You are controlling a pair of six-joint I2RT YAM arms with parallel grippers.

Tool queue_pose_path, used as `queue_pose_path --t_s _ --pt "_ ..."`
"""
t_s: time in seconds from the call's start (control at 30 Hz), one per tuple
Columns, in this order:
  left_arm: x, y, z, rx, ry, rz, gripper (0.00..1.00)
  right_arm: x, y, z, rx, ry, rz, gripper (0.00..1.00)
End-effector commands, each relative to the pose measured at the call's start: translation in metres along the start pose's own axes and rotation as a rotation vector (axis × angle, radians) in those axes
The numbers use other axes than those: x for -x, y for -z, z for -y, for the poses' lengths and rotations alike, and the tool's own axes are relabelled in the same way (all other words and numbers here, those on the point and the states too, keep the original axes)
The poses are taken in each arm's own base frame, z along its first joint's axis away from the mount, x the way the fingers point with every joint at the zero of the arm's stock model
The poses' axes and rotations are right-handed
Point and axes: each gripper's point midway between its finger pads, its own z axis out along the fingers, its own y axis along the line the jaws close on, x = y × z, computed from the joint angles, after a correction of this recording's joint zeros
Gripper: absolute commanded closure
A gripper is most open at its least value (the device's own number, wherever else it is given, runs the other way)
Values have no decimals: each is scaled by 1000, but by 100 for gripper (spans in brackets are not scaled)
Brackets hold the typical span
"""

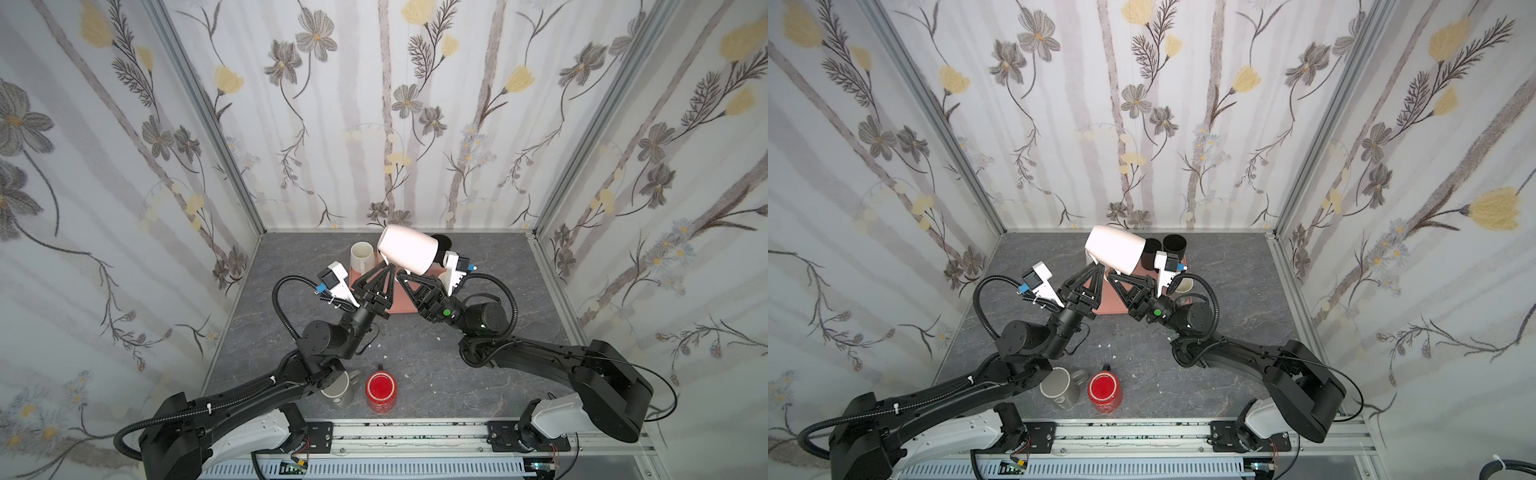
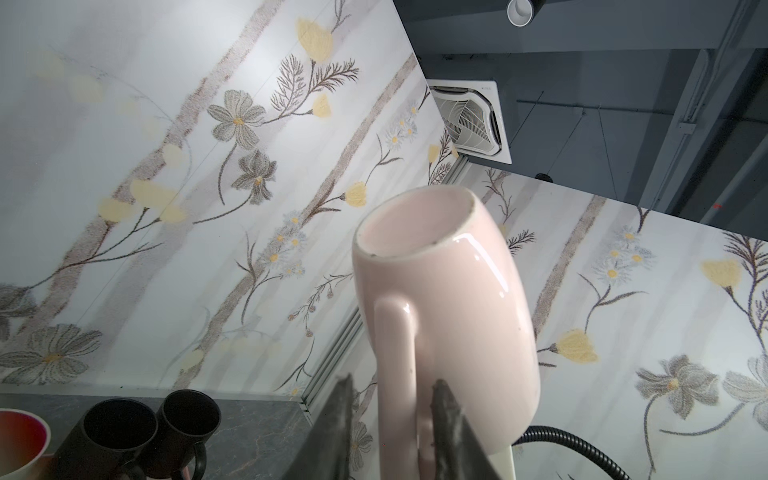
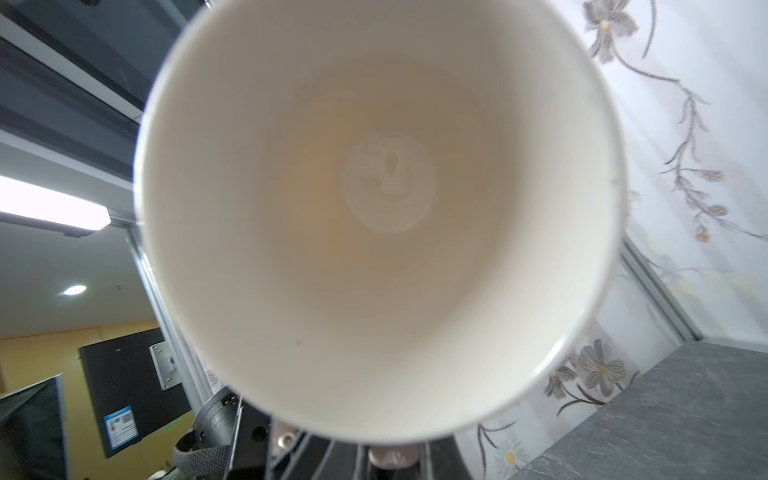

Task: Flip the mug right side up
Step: 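Carry the pink mug over the tray with the right gripper while the left withdraws, then lower the pink mug onto the tray's near corner with the right gripper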

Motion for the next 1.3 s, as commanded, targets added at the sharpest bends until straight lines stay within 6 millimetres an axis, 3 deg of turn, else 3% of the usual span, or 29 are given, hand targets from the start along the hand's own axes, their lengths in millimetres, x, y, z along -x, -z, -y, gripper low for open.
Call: queue_pose_path --t_s 0.0,0.03,0.2,0.3,0.43,0.67,1.0,1.27 --pt "6 6 -14 77 -3 17 8 5 10 14 -120 24 4 100" --pt "5 8 -18 95 -15 7 1 11 17 29 -188 52 -7 100" --pt "2 28 -44 220 -92 -40 0 -9 45 85 -596 163 -282 100" --pt "-5 41 -62 296 -138 -92 0 -26 83 122 -821 157 -478 100" --pt "-15 59 -78 344 -148 -137 0 -49 125 158 -998 147 -701 100" --pt "-16 73 -89 376 -154 -155 0 -66 163 213 -1246 280 -1051 100" --pt "-13 85 -95 394 -163 -159 0 -95 182 252 -1310 275 -1178 100" --pt "-10 91 -99 409 -164 -152 0 -97 183 266 -1340 294 -1200 100"
